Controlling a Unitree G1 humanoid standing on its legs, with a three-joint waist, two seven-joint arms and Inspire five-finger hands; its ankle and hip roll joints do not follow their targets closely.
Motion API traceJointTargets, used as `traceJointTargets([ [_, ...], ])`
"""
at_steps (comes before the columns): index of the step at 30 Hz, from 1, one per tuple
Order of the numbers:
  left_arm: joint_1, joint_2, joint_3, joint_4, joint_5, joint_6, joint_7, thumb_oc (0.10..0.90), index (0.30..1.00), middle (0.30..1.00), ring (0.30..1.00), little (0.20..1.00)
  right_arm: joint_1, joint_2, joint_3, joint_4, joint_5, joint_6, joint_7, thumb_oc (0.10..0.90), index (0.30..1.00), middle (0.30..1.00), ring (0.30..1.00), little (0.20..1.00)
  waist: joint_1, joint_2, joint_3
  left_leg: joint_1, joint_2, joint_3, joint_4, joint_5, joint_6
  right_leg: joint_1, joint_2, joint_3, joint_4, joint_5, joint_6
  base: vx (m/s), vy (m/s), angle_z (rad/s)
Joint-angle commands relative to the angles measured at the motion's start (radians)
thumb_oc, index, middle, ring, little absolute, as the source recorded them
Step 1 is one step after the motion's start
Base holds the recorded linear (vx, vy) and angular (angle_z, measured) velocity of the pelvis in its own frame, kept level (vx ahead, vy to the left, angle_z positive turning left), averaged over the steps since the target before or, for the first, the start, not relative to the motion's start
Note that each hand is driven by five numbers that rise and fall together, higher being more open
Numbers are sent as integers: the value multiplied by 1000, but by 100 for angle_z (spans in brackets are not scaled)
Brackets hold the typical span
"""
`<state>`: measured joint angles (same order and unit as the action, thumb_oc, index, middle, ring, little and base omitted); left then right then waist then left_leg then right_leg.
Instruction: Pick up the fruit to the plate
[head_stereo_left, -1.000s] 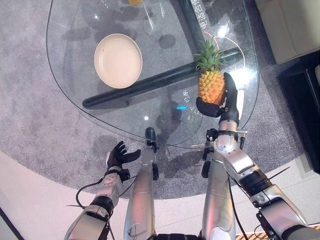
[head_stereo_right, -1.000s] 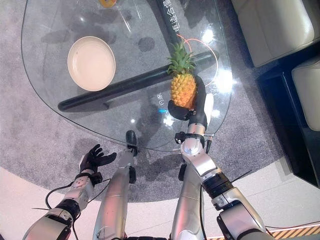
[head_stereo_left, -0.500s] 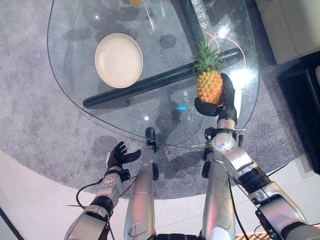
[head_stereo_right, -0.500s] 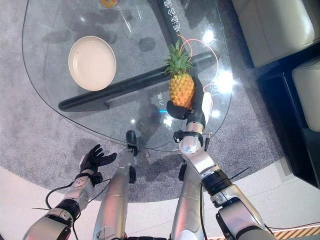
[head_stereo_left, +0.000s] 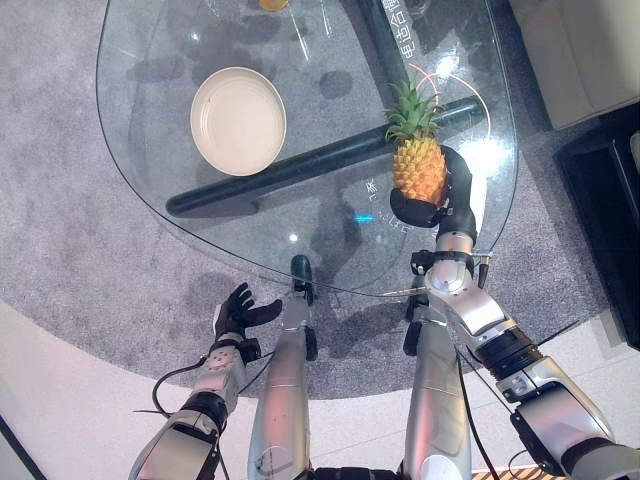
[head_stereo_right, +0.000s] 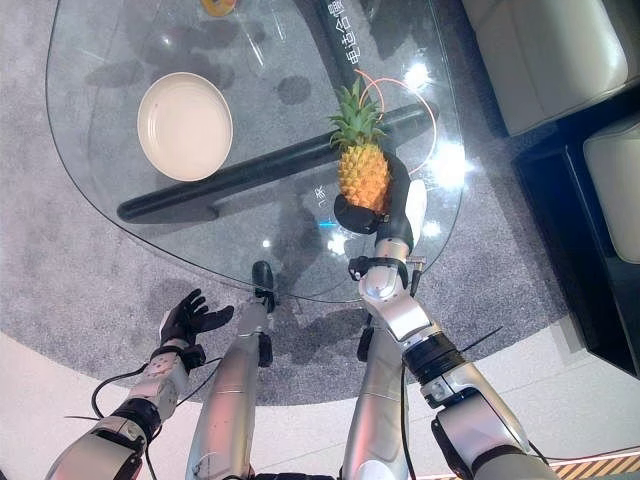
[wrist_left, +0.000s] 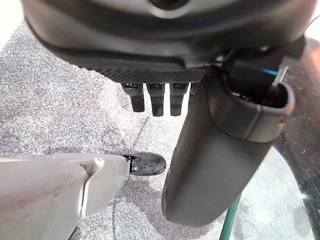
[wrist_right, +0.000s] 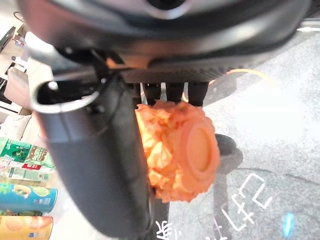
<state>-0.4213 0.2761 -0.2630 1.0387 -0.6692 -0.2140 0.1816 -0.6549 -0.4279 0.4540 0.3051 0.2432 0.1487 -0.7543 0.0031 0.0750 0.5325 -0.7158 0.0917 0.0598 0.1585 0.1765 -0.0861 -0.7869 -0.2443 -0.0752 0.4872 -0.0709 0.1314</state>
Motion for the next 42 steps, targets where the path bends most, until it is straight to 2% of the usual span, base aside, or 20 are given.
traceJointTargets([
  [1,42,-3,25,2,-135,-53,32,800,900,900,900,900,-38,-24,-14,-12,-35,-28,-32,100,300,300,300,200,15,19,-13,0,-56,1,82,-97,19,11,42,-65,-129,94,-24,0,0,0],
  [6,37,2,131,-23,-332,-117,58,800,900,900,900,900,-35,-33,-27,-16,-70,-44,-58,100,300,300,300,200,14,24,-13,5,-58,-2,86,-102,18,10,38,-59,-117,82,-24,0,0,0],
  [12,3,8,230,-112,-463,-191,138,800,900,900,900,900,-51,-36,-49,-24,-120,-67,-111,100,300,300,300,200,19,27,-13,4,-63,-8,88,-106,17,6,38,-57,-106,72,-25,0,0,0],
  [14,-7,11,239,-121,-474,-202,147,800,900,900,900,900,-58,-38,-50,-24,-122,-71,-116,100,300,300,300,200,19,26,-13,3,-62,-8,89,-106,17,5,39,-57,-104,71,-26,-7,-9,3],
  [16,-31,14,261,-160,-493,-256,187,800,900,900,900,900,-73,-52,-63,-41,-163,-80,-140,100,300,300,300,200,16,27,-13,-1,-64,-10,90,-107,18,1,44,-53,-99,67,-29,-4,-1,2],
  [19,-60,28,283,-199,-501,-296,223,800,900,900,900,900,-84,-61,-70,-70,-209,-82,-160,100,300,300,300,200,12,28,-13,-2,-64,-6,87,-107,18,1,46,-50,-101,64,-29,0,0,0],
  [23,-90,42,301,-238,-534,-332,204,800,900,900,900,900,-85,-68,-81,-86,-230,-120,-157,100,300,300,300,200,6,31,-13,-5,-64,-3,87,-107,17,-5,47,-46,-100,62,-29,0,0,0],
  [25,-100,48,305,-264,-541,-369,209,800,900,900,900,900,-80,-69,-82,-98,-273,-154,-157,100,300,300,300,200,2,33,-13,-5,-63,-1,88,-109,16,-4,46,-44,-99,59,-30,0,0,0],
  [30,-114,51,314,-337,-562,-434,197,800,900,900,900,900,-58,-65,-83,-130,-322,-192,-149,100,300,300,300,200,-3,37,-13,-2,-63,5,83,-111,15,-2,45,-39,-105,55,-32,0,0,0],
  [32,-117,48,316,-372,-554,-462,192,800,900,900,900,900,-51,-63,-83,-140,-346,-201,-138,100,300,300,300,200,-4,38,-13,-1,-63,6,81,-113,14,1,45,-39,-107,53,-32,0,0,0],
  [35,-125,45,303,-461,-447,-519,230,800,900,900,900,900,-47,-63,-79,-174,-391,-214,-110,100,300,300,300,200,-3,38,-13,-1,-61,8,77,-113,13,4,44,-38,-111,52,-32,0,0,0],
  [37,-126,42,297,-495,-397,-533,264,800,900,900,900,900,-40,-64,-80,-189,-407,-219,-98,100,300,300,300,200,-2,38,-13,-1,-61,8,77,-115,12,6,43,-40,-113,52,-31,0,0,0],
  [40,-133,36,302,-555,-284,-556,371,800,900,900,900,900,-38,-65,-84,-217,-424,-225,-81,100,300,300,300,200,3,36,-13,-2,-61,5,75,-115,12,10,40,-44,-120,54,-30,0,0,0],
  [42,-139,32,305,-570,-253,-569,405,800,900,900,900,900,-43,-63,-85,-223,-425,-224,-77,100,300,300,300,200,4,35,-13,-9,-61,5,73,-108,12,6,40,-46,-126,63,-30,0,0,0],
])
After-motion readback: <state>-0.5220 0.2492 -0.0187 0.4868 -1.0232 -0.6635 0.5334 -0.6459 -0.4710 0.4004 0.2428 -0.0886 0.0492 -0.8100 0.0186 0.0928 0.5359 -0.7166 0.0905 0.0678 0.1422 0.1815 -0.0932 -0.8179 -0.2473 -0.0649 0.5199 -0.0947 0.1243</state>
